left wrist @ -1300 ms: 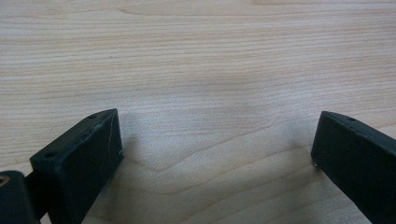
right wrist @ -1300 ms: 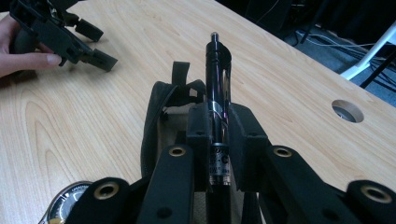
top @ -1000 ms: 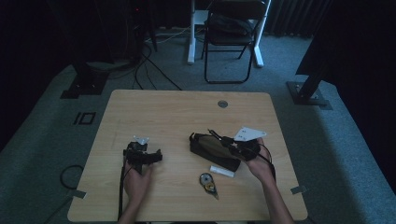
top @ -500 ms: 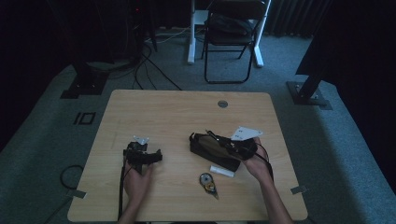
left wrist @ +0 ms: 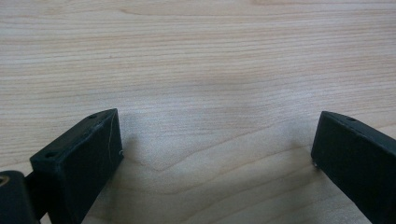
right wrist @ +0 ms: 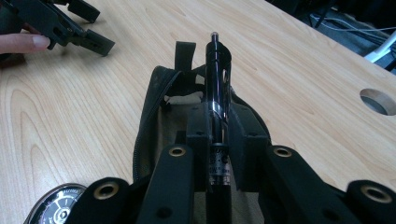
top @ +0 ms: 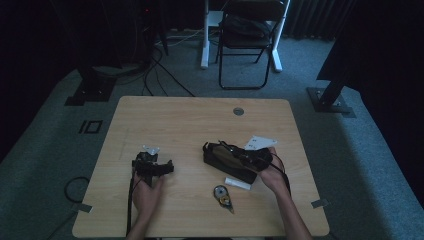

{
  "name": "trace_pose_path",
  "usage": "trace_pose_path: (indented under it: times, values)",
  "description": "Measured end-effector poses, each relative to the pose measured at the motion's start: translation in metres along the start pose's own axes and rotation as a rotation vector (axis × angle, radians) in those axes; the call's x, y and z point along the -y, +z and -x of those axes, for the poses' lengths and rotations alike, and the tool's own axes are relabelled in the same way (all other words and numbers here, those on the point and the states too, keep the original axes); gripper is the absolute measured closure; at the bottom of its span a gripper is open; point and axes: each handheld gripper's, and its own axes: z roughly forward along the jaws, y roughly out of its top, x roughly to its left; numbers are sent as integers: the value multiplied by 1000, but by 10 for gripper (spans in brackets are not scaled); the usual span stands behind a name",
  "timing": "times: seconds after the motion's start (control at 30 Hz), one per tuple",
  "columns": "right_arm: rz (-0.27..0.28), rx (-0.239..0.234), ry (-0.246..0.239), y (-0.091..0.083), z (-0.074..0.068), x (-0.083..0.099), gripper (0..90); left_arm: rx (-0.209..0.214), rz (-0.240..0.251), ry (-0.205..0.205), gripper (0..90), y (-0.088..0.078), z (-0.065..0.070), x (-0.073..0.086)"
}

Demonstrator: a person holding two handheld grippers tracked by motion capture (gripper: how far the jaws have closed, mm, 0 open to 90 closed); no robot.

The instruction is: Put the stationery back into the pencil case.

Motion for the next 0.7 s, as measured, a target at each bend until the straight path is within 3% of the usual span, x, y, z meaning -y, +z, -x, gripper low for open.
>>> trace_pose_path:
  times: [0.7]
  values:
    - [-56,-18,2,14,-3,9,795,0,0,0,22,0,0,0]
